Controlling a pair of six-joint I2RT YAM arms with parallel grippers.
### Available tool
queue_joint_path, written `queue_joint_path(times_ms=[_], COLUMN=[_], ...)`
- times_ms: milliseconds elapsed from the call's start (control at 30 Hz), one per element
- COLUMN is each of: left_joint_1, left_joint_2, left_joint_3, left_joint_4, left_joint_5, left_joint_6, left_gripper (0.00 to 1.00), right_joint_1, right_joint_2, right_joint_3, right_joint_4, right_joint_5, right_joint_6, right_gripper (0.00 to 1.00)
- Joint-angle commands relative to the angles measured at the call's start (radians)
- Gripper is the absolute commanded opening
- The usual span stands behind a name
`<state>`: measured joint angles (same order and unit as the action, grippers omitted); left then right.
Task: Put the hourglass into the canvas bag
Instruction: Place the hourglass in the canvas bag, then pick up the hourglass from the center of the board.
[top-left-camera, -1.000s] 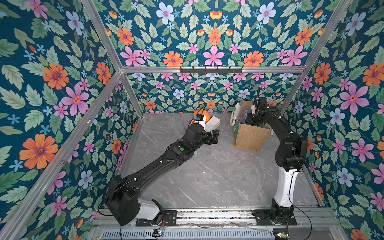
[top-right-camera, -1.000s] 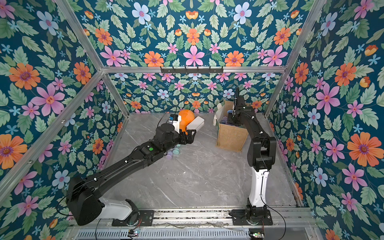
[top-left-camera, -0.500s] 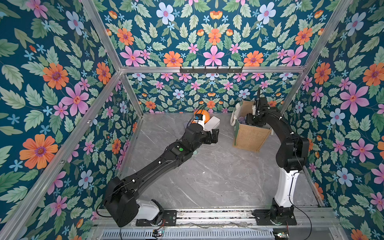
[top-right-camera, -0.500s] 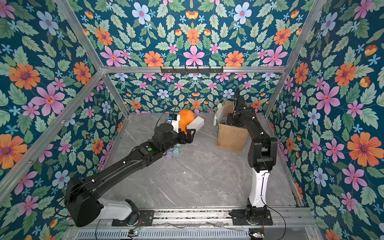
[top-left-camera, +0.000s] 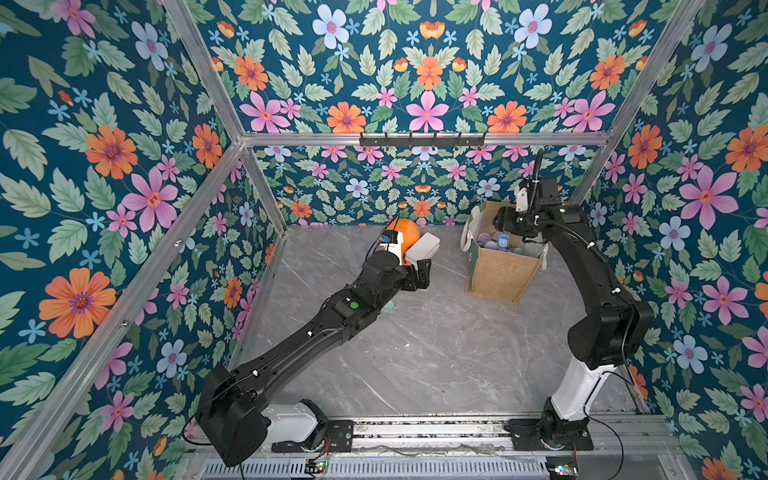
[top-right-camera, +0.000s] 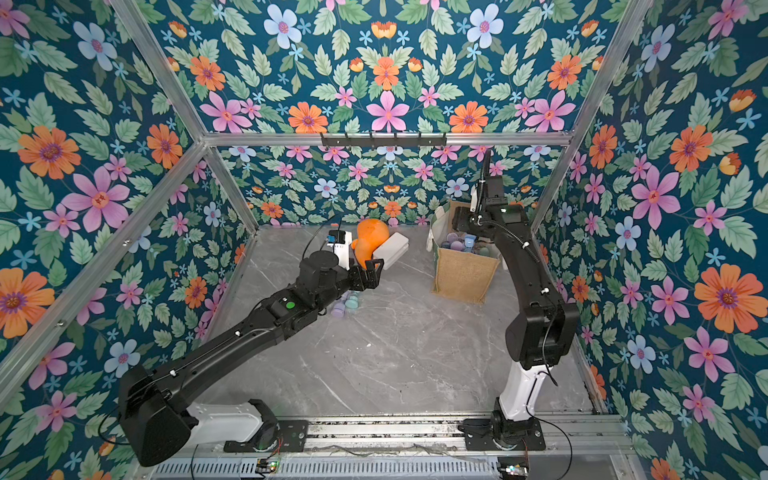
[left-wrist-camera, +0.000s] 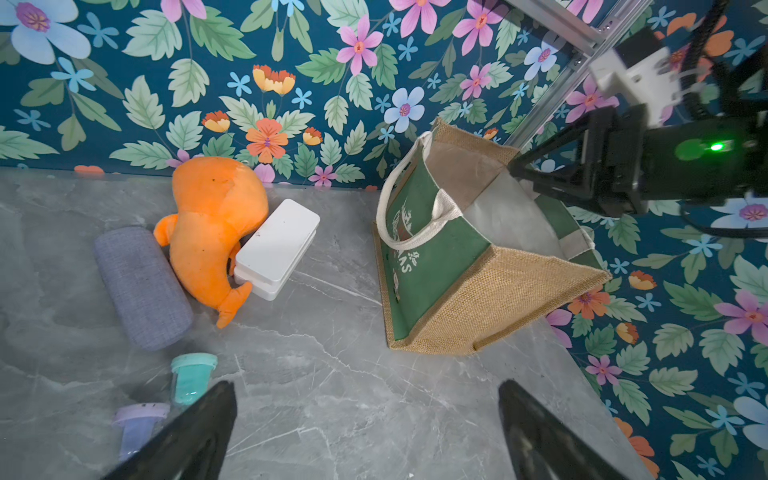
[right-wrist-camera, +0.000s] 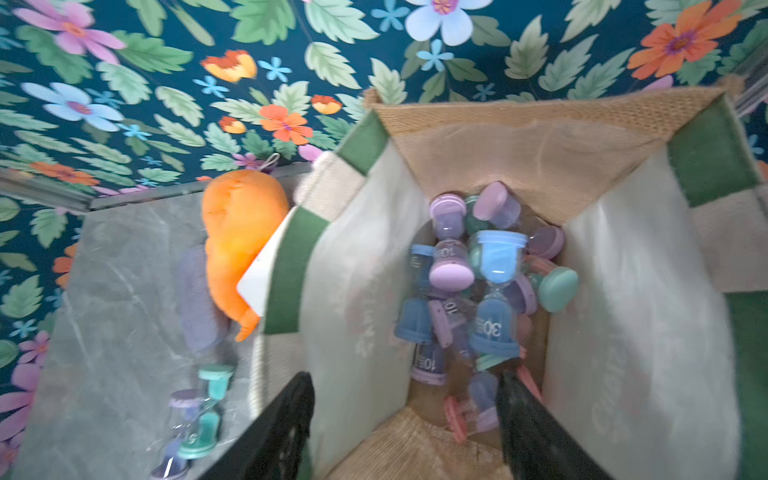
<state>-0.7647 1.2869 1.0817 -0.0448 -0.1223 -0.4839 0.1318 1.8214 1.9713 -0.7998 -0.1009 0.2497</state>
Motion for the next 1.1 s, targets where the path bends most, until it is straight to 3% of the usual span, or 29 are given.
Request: queue_joint_path(times_ms=[0, 233, 500, 733, 1067], left_joint_1=[0.006, 0.027, 0.060, 0.071, 0.076], left_joint_2=[-0.031, -0.118, -0.242, -0.332, -0.429], left_joint_3=[-0.033, -0.138, -0.280, -0.360, -0.419], left_joint_4=[-0.011, -0.049, -0.096, -0.153, -0.205], left_joint_5=[-0.040, -0.082, -0.132, -0.190, -0.248], left_joint_6=[0.003, -0.025, -0.084, -0.123, -0.175], left_gripper=[1.00, 1.00, 1.00, 1.00, 1.00], right_joint_1=[0.049, 0.234, 0.460, 0.579, 0.658], right_joint_2=[-0.038, -0.107, -0.001, 0.157, 0.337], right_joint_3=[-0.004, -0.110, -0.158, -0.149, -0.085], right_joint_4=[-0.028, 0.030, 0.092, 0.156, 0.190], right_joint_5=[0.017, 0.096, 0.236, 0.267, 0.263], right_joint_6=[0.034, 0.102, 0.199, 0.290, 0.385], right_gripper=[0.71, 0.74, 0.74, 0.75, 0.75])
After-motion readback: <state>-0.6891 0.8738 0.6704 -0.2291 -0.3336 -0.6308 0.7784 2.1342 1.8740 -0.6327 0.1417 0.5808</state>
